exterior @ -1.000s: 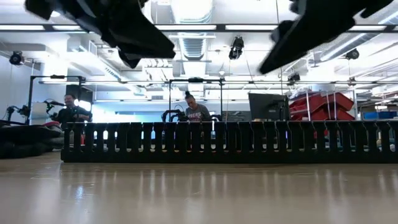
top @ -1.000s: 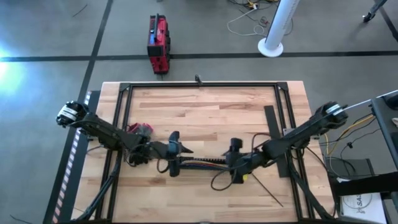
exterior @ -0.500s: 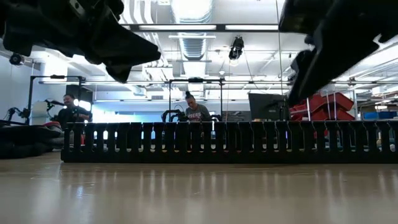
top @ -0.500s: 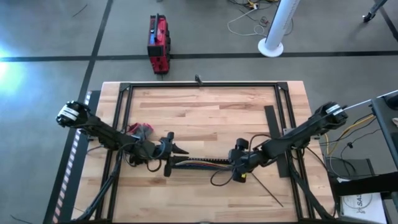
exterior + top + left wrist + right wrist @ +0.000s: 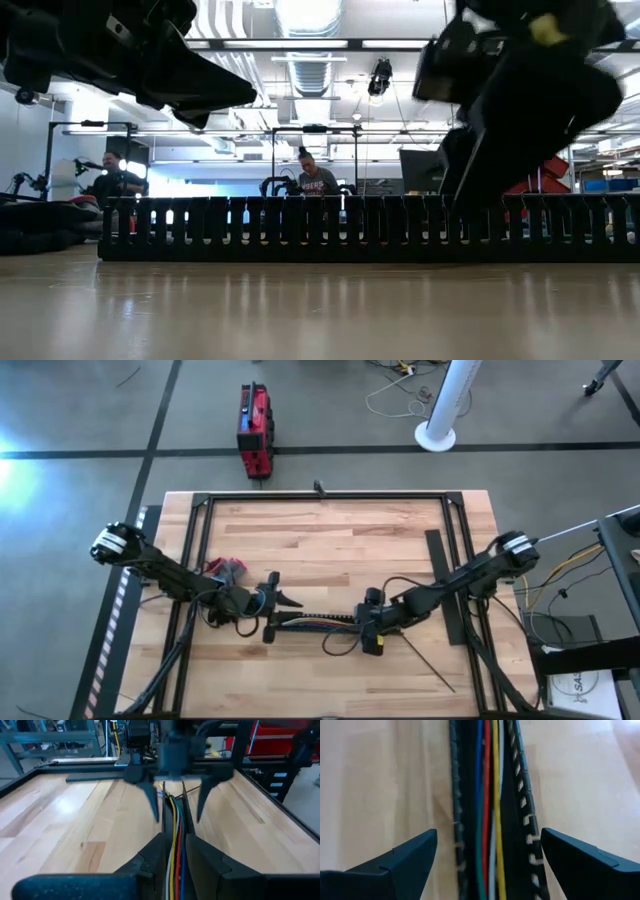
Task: Ziptie cables
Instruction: Close the black cable duct with the black cable duct cover
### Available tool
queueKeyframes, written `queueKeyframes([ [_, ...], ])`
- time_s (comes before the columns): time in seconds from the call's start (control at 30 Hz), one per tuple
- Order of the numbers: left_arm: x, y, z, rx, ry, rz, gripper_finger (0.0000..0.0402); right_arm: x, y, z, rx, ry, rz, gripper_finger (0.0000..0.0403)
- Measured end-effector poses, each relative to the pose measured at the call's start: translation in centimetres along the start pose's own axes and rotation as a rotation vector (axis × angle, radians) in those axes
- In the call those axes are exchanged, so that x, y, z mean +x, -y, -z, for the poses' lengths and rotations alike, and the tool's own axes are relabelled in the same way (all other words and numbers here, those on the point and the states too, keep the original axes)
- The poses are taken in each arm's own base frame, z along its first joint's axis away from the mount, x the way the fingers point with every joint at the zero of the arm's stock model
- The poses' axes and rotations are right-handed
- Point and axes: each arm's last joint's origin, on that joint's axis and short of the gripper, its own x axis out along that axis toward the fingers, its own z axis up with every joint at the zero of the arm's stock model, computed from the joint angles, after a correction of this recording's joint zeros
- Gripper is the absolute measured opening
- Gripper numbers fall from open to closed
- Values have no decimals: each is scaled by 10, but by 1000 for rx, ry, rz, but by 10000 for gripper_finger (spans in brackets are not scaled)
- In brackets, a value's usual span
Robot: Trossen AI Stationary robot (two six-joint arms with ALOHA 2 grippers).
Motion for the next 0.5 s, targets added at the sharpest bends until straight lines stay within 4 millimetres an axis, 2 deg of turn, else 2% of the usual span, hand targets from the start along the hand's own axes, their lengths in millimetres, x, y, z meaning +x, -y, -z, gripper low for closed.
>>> queueKeyframes([
  [0.1, 0, 0, 0, 25, 0, 0, 61, 15, 8, -3, 15, -20, 47, 335],
  [0.3, -1, 0, -2, 30, 11, 0, 67, 29, 20, -23, 3, -8, 86, 313],
  [0.5, -1, 0, -3, 39, 18, 0, 63, 39, 35, -60, -71, 40, 111, 298],
])
